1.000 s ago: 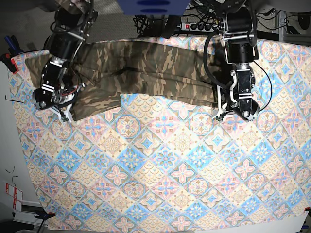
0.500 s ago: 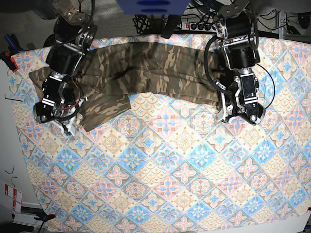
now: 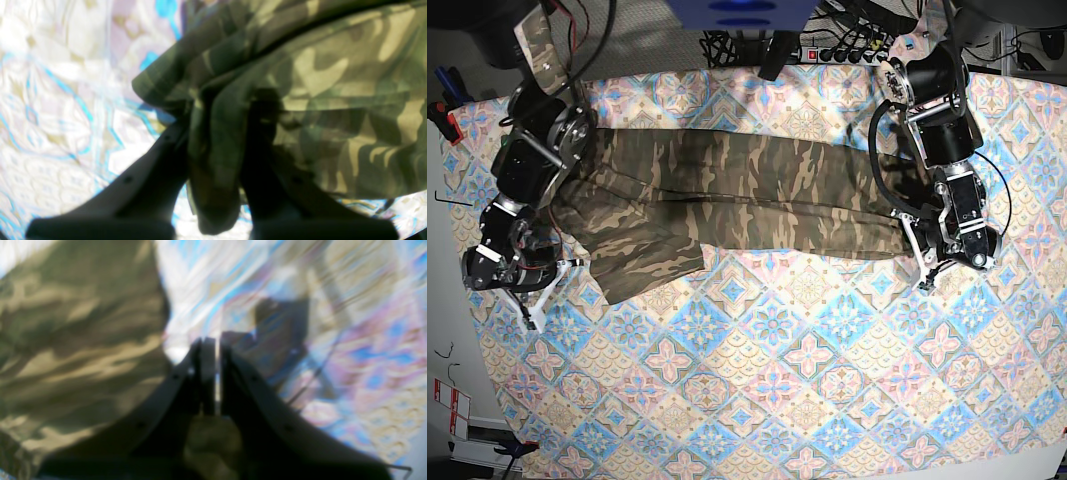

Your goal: Fold the T-shirt properly

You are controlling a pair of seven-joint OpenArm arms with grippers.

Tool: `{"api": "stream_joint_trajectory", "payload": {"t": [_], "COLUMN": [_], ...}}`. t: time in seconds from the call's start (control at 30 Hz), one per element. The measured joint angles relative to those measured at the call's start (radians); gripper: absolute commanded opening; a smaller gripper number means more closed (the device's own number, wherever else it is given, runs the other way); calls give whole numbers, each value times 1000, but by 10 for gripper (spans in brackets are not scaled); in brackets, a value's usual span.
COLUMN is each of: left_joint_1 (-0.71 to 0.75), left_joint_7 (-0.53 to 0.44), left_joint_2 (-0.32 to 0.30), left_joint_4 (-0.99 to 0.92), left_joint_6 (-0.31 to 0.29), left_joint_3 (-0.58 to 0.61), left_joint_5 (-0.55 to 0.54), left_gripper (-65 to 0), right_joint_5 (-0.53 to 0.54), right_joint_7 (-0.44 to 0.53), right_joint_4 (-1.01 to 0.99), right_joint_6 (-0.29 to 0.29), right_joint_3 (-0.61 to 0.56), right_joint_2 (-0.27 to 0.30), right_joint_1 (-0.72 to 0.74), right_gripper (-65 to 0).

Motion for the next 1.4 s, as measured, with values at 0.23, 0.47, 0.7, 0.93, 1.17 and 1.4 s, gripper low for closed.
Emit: {"api": "stream_joint_trajectory", "payload": {"t": [0.23, 0.47, 0.7, 0.93, 1.17, 1.4], "left_joint_1": [35, 48, 50, 135, 150, 193], "left_joint_7": [-19, -27, 62, 110, 113, 111], "left_joint_2": [-16, -27, -33, -29, -30, -35], "left_joint_4": [3, 3, 11, 263, 365, 476], "left_joint_6": [-3, -3, -6, -5, -6, -6], "left_joint_3": [0, 0, 5, 35, 29, 29], "left_joint_5": [-6, -15, -27, -6, -5, -5], "left_gripper": [-622, -621, -564, -312, -279, -314], "right_joint_5": [-21, -5, -11, -5, -4, -8], "right_joint_7": [-20, -42, -116, -124, -122, -124], "right_joint_4": [-19, 58, 194, 229, 228, 229], "right_joint_6": [-6, -5, -3, -3, -3, -4], "right_joint_3": [7, -1, -94, -125, -124, -127], "right_joint_2": [-3, 3, 0, -12, -37, -64], "right_joint_1": [-35, -24, -27, -27, -24, -27], "right_gripper": [-632, -545, -414, -410, -409, -409]}}
